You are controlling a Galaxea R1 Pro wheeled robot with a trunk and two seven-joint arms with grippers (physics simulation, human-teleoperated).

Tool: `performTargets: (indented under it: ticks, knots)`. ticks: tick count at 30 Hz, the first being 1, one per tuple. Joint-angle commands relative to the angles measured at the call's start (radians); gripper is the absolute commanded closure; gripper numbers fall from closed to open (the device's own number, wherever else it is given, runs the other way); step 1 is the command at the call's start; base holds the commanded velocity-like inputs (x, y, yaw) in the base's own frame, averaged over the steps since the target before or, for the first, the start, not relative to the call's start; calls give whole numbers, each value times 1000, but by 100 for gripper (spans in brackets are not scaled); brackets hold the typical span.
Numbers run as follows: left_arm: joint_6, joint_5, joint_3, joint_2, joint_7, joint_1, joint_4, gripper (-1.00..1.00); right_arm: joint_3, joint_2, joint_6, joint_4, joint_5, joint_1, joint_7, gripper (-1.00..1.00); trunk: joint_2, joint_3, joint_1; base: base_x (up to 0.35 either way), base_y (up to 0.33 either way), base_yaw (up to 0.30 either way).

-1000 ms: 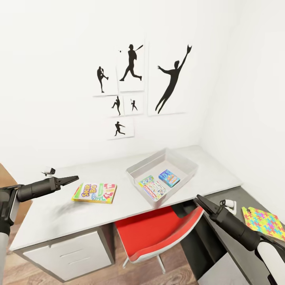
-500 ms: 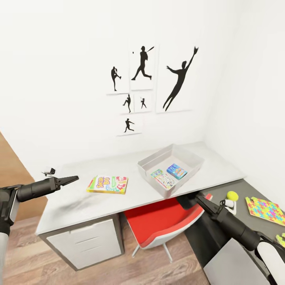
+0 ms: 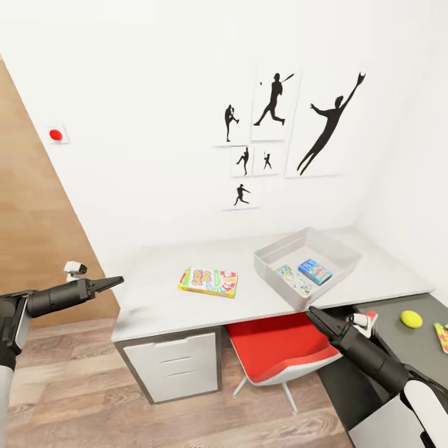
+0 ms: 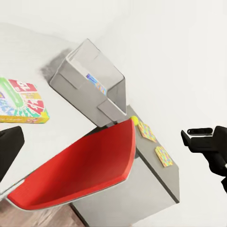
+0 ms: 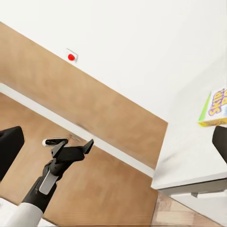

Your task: Put all the toys in the child's room - the three board games (two on the bed and one on the table), the two jigsaw puzzles on the table, and the tennis ball on the table - inside the toy box on the table in the child's room.

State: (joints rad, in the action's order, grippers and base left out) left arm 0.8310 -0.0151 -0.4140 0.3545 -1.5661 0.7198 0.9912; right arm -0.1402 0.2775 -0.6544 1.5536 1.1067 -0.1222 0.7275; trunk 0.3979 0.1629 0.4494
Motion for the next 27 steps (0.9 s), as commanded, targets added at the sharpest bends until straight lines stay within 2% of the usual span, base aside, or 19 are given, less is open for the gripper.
performTargets:
  ticks: [1, 17, 27]
  knots:
    - [10, -2, 0, 0, -5, 1, 0, -100, -1, 0, -7, 0, 5, -1, 0, -100, 2, 2, 1, -12, 40, 288]
    - [11, -2, -1, 1, -5, 0, -2, -100, 3, -1, -5, 1, 5, -1, -4, -100, 2, 2, 1, -2, 11, 291]
    - [11, -2, -2, 1, -5, 0, -3, -100, 4, -1, -6, 0, 5, -1, -5, -100, 2, 2, 1, 0, 204, 291]
